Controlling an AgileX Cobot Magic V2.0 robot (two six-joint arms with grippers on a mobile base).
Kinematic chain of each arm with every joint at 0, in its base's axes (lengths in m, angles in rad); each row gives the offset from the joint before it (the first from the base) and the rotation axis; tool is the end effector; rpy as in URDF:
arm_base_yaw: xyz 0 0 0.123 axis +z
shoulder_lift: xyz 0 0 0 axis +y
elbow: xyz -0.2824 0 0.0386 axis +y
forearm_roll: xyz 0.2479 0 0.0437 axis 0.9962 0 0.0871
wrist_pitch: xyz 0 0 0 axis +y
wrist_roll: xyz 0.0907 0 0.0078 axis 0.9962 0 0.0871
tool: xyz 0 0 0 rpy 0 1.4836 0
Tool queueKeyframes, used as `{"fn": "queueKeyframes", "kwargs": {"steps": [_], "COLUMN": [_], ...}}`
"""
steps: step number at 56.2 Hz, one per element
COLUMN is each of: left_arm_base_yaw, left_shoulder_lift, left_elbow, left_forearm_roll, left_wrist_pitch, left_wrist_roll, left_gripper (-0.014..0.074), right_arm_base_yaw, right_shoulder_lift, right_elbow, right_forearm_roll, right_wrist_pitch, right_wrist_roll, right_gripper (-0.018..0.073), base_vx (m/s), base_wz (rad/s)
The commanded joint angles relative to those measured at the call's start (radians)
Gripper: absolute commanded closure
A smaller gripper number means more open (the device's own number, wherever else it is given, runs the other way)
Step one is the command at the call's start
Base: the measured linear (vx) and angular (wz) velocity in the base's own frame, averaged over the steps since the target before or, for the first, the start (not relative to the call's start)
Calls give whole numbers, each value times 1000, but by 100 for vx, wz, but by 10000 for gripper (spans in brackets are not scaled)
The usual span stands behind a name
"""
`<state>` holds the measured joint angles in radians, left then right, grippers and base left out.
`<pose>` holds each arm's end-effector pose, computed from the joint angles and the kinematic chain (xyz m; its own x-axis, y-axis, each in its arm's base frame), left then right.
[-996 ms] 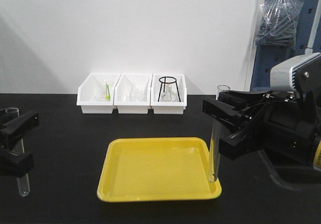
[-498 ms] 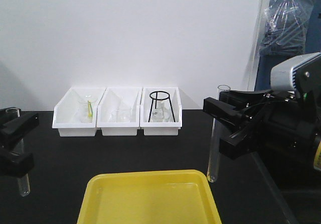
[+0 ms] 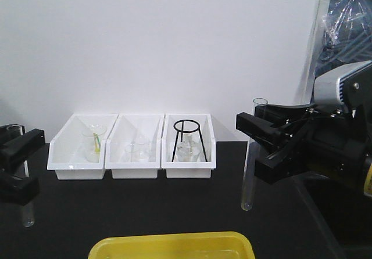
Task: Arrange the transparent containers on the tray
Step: 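Lower the left gripper's test tube over the yellow tray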
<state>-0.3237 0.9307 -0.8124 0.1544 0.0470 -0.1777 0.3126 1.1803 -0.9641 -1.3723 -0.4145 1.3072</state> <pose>0.1940 -0.0644 0.3795 -0.0807 0.0023 -0.9967 0.3094 0.9506 -0.0228 0.2395 0.1151 0.3848 -0.0092 -0.0486 -0.9988 -0.6591 0.7515 -0.0305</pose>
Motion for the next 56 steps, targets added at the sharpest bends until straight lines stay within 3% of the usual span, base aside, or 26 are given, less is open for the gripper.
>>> {"fn": "queueKeyframes", "kwargs": {"steps": [1,56], "left_arm_base_yaw": [-5,-5], "left_shoulder_lift": [-10,-10], "left_elbow": [-27,-27], "left_forearm_roll": [-6,-6], "left_wrist_pitch": [-83,-83], "left_wrist_roll": [-10,-10], "left_gripper": [601,601], "right_arm_base_yaw": [-2,-2], "right_shoulder_lift": [-24,-24], "right_elbow": [-32,-32], "right_forearm_roll": [25,25], "right_wrist_pitch": [-19,-21], "right_wrist_roll": [-2,-2], "right_gripper": [572,572], "base_vx": [13,1], "base_wz": [6,1]}}
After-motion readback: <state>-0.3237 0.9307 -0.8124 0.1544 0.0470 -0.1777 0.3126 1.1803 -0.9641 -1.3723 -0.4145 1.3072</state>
